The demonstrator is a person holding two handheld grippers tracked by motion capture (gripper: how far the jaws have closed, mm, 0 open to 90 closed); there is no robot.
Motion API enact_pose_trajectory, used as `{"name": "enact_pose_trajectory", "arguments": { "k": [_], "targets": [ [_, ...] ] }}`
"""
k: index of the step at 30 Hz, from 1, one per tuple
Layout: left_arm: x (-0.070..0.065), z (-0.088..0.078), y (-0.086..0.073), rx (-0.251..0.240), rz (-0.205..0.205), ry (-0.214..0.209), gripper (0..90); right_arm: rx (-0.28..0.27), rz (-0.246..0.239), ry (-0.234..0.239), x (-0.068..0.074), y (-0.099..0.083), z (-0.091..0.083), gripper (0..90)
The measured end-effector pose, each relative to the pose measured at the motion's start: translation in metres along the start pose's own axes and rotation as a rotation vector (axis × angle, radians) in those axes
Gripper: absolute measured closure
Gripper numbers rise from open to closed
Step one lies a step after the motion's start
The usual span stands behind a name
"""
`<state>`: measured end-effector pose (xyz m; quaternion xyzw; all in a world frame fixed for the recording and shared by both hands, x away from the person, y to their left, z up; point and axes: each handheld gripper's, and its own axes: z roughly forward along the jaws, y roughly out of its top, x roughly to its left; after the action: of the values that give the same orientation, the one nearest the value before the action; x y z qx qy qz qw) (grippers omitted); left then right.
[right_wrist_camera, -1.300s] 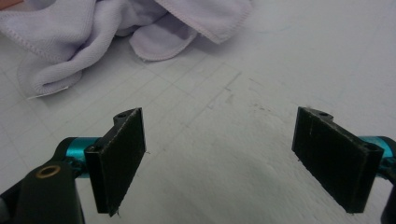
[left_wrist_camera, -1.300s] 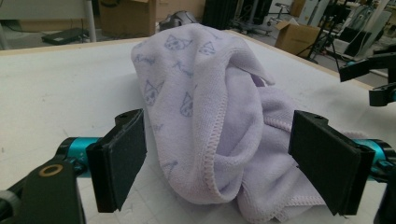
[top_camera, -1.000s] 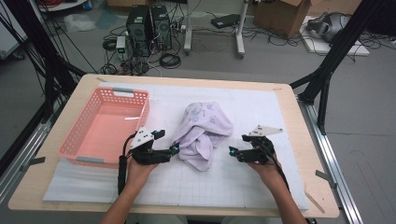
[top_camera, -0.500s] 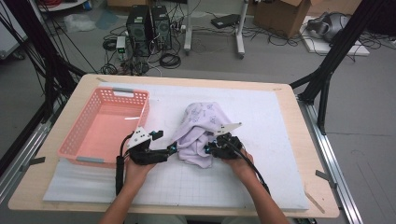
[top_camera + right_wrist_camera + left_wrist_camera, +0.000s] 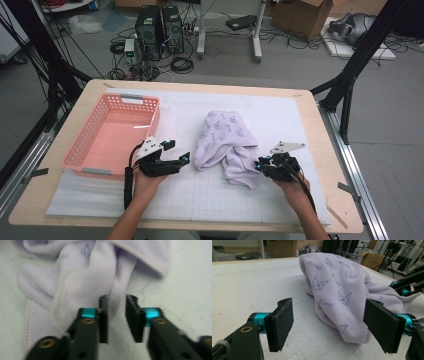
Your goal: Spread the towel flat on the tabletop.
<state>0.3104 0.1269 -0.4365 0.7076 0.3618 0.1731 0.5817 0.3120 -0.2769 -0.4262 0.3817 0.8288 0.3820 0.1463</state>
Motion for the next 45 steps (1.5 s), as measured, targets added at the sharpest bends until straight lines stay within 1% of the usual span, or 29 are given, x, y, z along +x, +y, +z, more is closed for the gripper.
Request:
{"name": "enact_pose_trajectory", "arguments": {
  "k": [1,3,4,5,7,9,10,12,13,14,15,16,17,18,19,21,24,28,30,32,34,35,36,37,38,39,41,43,45],
  "targets": [
    [0.0,0.0,0.0,0.001,0.0,-0.001,24.5,-0.031,0.012,-0.004,-0.001,0.003,-0.003,61.1],
    [0.0,0.001,0.0,0.003,0.001,-0.005,24.5,-0.088,0.017,-0.008,-0.001,0.013,-0.004,52.5],
    [-0.001,0.001,0.0,0.003,0.001,-0.005,24.6,-0.107,0.013,-0.013,0.0,0.019,-0.002,50.3],
    [-0.001,0.002,-0.001,0.002,-0.002,-0.005,24.6,-0.12,0.001,-0.004,0.002,0.026,0.001,49.9],
    [-0.001,0.002,-0.001,0.003,-0.002,-0.006,24.6,-0.121,-0.042,0.012,0.01,0.042,0.012,48.4],
    [-0.001,0.002,-0.001,0.003,-0.003,-0.008,24.6,-0.11,-0.086,0.033,0.02,0.057,0.025,48.0],
    [-0.001,0.002,-0.001,0.003,-0.005,-0.009,24.6,-0.101,-0.113,0.036,0.025,0.064,0.032,48.0],
    [-0.002,0.003,-0.001,0.007,-0.001,-0.013,24.6,-0.093,-0.161,0.023,0.031,0.077,0.046,47.9],
    [-0.002,0.003,-0.001,0.01,0.001,-0.017,24.6,-0.084,-0.173,0.014,0.033,0.083,0.052,48.2],
    [-0.003,0.003,-0.002,0.01,0.001,-0.017,24.6,-0.065,-0.182,0.01,0.033,0.088,0.058,50.5],
    [-0.003,0.003,-0.002,0.009,0.001,-0.019,24.6,-0.056,-0.195,0.007,0.032,0.091,0.061,55.9],
    [-0.003,0.003,-0.002,0.011,0.001,-0.021,24.6,-0.032,-0.219,-0.005,0.031,0.095,0.066,63.7],
    [-0.003,0.003,-0.002,0.012,0.001,-0.021,24.6,-0.008,-0.227,-0.008,0.029,0.097,0.068,72.9],
    [-0.003,0.003,-0.002,0.012,0.001,-0.02,24.6,0.011,-0.236,-0.008,0.027,0.099,0.069,80.2],
    [-0.002,0.003,-0.002,0.013,0.0,-0.022,24.6,0.014,-0.236,-0.011,0.022,0.1,0.068,84.9],
    [-0.002,0.004,-0.002,0.014,0.002,-0.022,24.7,-0.014,-0.22,-0.028,0.01,0.102,0.063,86.0],
    [-0.003,0.005,-0.003,0.013,-0.001,-0.024,24.6,-0.05,-0.145,-0.097,-0.015,0.103,0.053,86.2],
    [-0.002,0.005,-0.003,0.014,0.0,-0.024,24.8,-0.078,-0.063,-0.248,-0.05,0.104,0.037,86.2],
    [-0.002,0.005,-0.003,0.016,-0.002,-0.025,24.8,-0.089,-0.008,-0.324,-0.066,0.103,0.03,86.3],
    [-0.002,0.006,-0.003,0.017,-0.003,-0.025,24.8,-0.083,0.04,-0.415,-0.081,0.1,0.023,86.4],
    [-0.003,0.006,-0.003,0.018,-0.003,-0.025,24.8,-0.079,0.111,-0.481,-0.094,0.094,0.016,86.4],
    [-0.003,0.005,-0.003,0.02,-0.001,-0.027,24.9,-0.075,0.154,-0.495,-0.101,0.09,0.013,86.3],
    [-0.003,0.005,-0.004,0.021,0.002,-0.028,25.0,-0.075,0.197,-0.483,-0.106,0.086,0.011,85.8],
    [-0.002,0.006,-0.004,0.022,0.003,-0.029,25.0,-0.07,0.221,-0.456,-0.11,0.081,0.01,84.0],
    [-0.002,0.006,-0.004,0.022,0.004,-0.03,25.1,-0.069,0.214,-0.444,-0.11,0.078,0.009,79.2],
    [-0.003,0.007,-0.004,0.021,0.0,-0.03,25.3,-0.071,0.2,-0.444,-0.109,0.074,0.009,73.3],
    [-0.003,0.007,-0.004,0.022,-0.001,-0.036,25.7,-0.092,0.195,-0.407,-0.106,0.07,0.006,67.0],
    [-0.004,0.007,-0.004,0.023,0.006,-0.038,26.8,-0.122,0.187,-0.37,-0.098,0.067,0.001,63.0],
    [-0.005,0.008,-0.004,0.023,0.009,-0.046,28.5,-0.157,0.158,-0.332,-0.087,0.065,-0.006,60.7]
  ]
}}
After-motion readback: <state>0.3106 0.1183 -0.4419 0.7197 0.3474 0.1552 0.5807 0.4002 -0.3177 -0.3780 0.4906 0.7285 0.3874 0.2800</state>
